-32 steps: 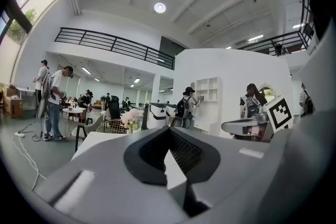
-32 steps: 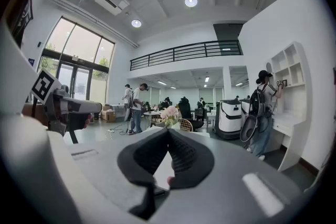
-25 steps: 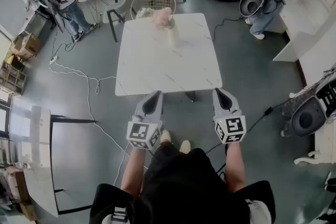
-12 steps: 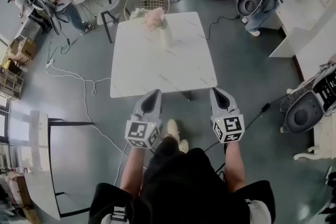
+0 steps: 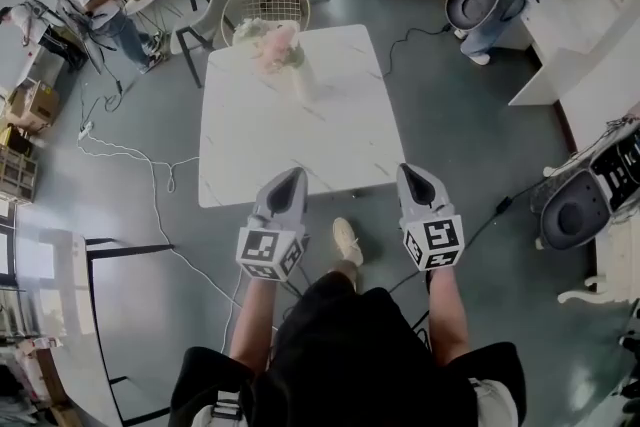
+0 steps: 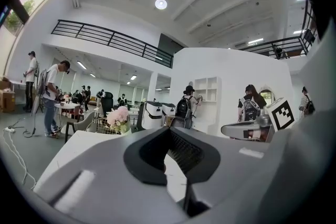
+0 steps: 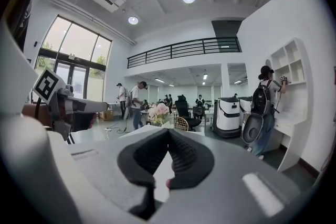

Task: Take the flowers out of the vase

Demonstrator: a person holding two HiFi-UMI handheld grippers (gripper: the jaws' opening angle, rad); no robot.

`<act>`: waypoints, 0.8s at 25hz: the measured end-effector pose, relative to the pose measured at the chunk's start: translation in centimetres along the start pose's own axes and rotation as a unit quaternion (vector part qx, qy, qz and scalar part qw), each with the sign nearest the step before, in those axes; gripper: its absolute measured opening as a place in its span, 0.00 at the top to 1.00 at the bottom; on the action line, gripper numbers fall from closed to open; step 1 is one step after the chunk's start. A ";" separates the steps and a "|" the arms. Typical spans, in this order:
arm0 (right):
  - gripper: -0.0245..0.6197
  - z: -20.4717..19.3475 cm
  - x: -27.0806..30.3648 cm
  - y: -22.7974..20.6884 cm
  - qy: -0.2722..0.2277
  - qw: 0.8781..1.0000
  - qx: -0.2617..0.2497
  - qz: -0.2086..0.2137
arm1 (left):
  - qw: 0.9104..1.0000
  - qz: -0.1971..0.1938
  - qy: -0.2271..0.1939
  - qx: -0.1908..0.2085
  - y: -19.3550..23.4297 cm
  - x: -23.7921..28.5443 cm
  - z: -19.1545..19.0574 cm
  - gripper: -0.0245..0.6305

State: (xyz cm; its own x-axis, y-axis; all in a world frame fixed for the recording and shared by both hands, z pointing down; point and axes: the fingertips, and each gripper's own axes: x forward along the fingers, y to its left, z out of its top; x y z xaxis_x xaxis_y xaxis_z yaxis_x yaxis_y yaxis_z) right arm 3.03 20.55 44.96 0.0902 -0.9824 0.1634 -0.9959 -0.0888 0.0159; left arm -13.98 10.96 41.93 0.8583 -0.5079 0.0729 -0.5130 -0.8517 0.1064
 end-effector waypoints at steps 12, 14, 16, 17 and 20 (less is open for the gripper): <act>0.96 3.0 12.9 -6.0 0.012 0.999 0.013 0.035 | 0.999 0.023 0.015 -0.021 6.1 11.9 1.2 0.95; 0.96 3.3 14.9 -6.8 0.014 0.999 0.011 0.039 | 0.999 0.029 0.015 -0.023 7.1 13.5 1.1 0.95; 0.96 3.4 16.7 -7.5 0.015 0.999 0.009 0.045 | 0.999 0.037 0.013 -0.026 8.2 14.9 1.1 0.95; 0.96 3.4 17.6 -7.8 0.016 0.999 0.008 0.049 | 0.999 0.042 0.011 -0.028 8.8 15.5 1.2 0.95; 0.96 3.4 19.9 -8.1 0.020 0.998 0.004 0.063 | 0.998 0.060 0.008 -0.032 10.3 16.9 1.2 0.95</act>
State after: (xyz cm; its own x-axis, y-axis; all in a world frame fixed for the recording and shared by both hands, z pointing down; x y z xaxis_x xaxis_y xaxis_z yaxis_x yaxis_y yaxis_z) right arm 12.88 1.15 44.72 -0.0369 -0.9785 0.2028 -0.9993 0.0346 -0.0146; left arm -4.74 -6.60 43.08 0.7910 -0.6026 0.1055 -0.6116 -0.7751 0.1588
